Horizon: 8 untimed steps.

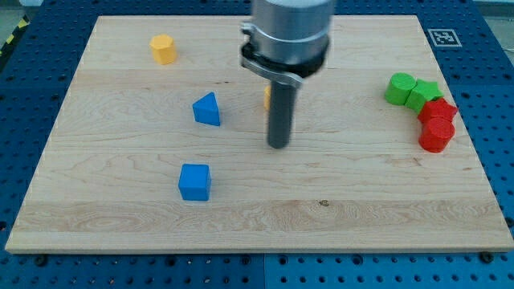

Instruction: Push the yellow heart horizontally to the left side of the green circle

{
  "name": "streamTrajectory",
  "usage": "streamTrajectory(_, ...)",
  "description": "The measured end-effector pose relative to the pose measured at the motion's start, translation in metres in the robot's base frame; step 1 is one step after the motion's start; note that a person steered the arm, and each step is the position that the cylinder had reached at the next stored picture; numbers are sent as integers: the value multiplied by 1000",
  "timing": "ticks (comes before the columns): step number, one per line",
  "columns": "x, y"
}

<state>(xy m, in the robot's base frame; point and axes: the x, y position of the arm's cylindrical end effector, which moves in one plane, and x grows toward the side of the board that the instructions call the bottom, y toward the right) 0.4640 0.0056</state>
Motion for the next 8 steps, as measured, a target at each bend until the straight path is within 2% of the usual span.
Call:
streamTrajectory(3, -58, -4)
streamTrajectory(7, -60, 76)
streamTrajectory(8, -79, 67)
